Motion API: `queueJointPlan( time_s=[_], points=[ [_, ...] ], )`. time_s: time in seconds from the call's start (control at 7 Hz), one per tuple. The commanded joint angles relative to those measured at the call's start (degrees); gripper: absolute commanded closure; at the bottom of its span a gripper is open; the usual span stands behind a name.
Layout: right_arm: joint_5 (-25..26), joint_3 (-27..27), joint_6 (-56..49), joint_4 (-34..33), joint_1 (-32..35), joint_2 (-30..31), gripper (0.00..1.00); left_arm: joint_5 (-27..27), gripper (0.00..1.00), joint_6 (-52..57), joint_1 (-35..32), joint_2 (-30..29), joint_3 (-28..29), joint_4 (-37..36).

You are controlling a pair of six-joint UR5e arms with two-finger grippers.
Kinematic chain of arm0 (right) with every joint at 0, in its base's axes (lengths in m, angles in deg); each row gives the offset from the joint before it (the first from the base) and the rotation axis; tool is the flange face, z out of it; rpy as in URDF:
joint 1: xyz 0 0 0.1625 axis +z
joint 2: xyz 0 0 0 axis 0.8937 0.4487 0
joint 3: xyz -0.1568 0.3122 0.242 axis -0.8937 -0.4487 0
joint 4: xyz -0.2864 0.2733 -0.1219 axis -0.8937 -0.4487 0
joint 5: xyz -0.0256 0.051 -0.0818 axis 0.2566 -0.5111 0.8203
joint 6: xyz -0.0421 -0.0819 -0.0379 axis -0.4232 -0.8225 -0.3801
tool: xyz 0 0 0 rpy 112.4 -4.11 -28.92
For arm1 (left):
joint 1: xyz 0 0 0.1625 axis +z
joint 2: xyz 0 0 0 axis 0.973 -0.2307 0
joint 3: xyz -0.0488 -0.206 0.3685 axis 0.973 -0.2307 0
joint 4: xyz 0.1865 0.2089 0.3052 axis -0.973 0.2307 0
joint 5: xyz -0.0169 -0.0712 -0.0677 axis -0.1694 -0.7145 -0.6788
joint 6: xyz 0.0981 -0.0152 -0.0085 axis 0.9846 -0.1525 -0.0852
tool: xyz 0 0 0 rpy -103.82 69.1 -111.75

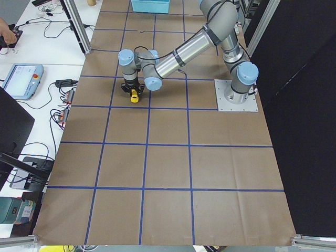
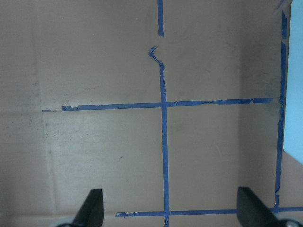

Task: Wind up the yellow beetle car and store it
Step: 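Keep dragging the car backward toward the left arm to wind it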

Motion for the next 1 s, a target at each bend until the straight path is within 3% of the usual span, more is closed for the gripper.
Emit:
queueJointPlan(
  time_s=[0.0, 0.86],
  points=[
    [0.0, 0.0, 0.0, 0.0, 0.0, 0.09, 0.0, 0.03, 1.0, 0.76, 0.35, -0.17, 0.0, 0.0],
    [-0.18, -0.35, 0.09, -0.17, 0.09, 0.18, 0.0, 0.12, 1.0, 3.67, 2.2, -0.34, 0.09, -0.08]
  ],
)
